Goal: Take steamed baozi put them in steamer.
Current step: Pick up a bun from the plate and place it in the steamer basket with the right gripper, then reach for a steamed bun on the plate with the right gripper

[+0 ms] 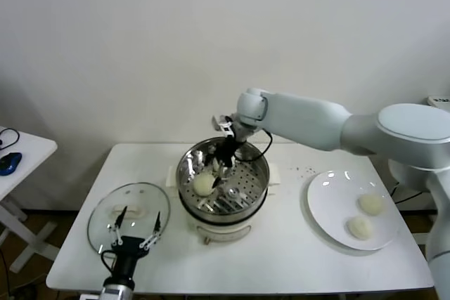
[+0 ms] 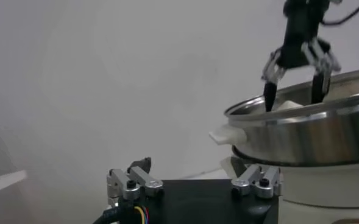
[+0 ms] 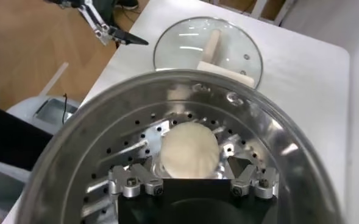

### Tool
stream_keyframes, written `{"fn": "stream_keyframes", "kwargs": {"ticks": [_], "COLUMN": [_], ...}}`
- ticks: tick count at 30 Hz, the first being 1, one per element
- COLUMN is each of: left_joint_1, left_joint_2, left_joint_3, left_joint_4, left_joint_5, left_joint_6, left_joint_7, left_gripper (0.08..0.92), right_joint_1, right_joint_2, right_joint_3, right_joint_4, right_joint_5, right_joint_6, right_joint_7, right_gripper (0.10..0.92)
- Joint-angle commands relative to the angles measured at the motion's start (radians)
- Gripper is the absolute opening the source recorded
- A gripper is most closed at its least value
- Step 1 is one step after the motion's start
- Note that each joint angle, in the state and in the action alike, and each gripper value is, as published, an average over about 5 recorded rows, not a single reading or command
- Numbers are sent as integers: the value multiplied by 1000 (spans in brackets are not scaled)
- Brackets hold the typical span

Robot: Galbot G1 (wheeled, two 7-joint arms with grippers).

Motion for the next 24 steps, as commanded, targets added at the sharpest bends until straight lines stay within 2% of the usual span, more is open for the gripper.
{"fn": "stream_keyframes", "kwargs": {"ticks": [1,9,15,24], "left_joint_1": [-7,-8,-3,5], "left_joint_2": [9,20,18,-4], "left_joint_3": [-7,-14,-20,-8], "left_joint_4": [9,5,-11,-30], "left_joint_5": [-16,-46,-51,-16], "left_joint_6": [3,5,4,0], "left_joint_7": [0,1,15,33], "left_gripper": [823,823,823,823], "right_joint_1": [198,183,-59,-476], "right_joint_2": [-223,-502,-703,-815], "right_joint_3": [-42,-17,173,527], "right_joint_4": [154,251,247,192], "right_joint_5": [-48,-300,-546,-725], "right_joint_6": [49,154,221,238], "right_joint_7": [-95,-160,-186,-194], "right_gripper": [823,823,823,823]}}
